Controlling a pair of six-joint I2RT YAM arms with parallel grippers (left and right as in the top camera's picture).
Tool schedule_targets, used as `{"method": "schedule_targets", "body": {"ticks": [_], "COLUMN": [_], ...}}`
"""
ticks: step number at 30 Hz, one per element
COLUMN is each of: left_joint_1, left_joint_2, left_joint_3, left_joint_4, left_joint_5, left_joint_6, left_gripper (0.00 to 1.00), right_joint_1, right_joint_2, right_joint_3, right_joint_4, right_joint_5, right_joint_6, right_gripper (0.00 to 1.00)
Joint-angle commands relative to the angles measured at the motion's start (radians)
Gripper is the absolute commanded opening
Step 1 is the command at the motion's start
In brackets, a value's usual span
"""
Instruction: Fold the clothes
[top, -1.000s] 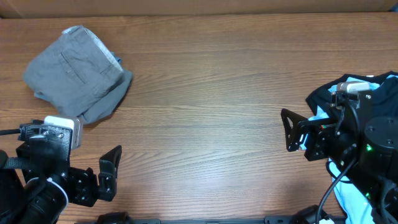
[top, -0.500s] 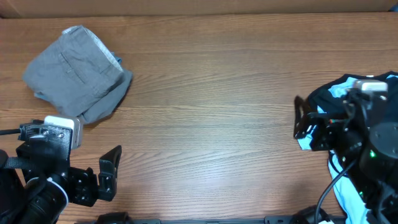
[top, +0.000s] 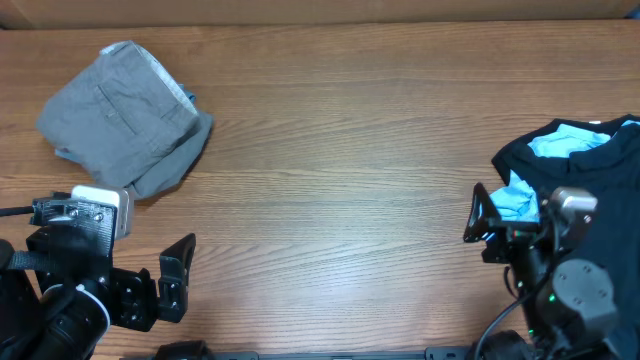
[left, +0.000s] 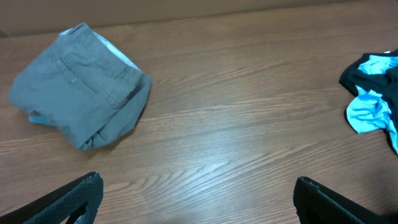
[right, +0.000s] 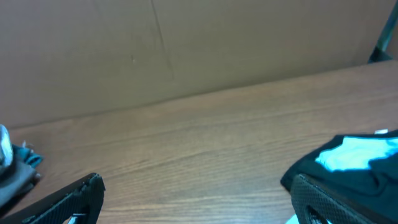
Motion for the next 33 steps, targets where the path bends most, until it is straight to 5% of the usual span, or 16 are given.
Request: {"method": "schedule_targets", "body": {"ticks": [1,15,33], "left_joint_1": [-0.005,-0.005,-0.005], "left_joint_2": [0.003,0.003,0.003], "left_joint_3": [-0.002,-0.002,-0.002], "left_joint_4": [0.002,0.002,0.002], "left_joint_5": [-0.005,-0.005,-0.005], "left_joint_6": [-0.018,-0.018,-0.018], "left_gripper": [1.0,1.0,1.0], "right_joint_1": [-0.005,-0.005,-0.005], "right_joint_2": [-0.096,-0.372,-0.371], "right_joint_3": [-0.114,-0.449,-0.581], "right_joint_4": [0.062,0.127,0.284], "right_joint_5": [0.013,0.006,-0.013], "right_joint_6": [0.0,0.0,0.0], "right_gripper": [1.0,1.0,1.0]}}
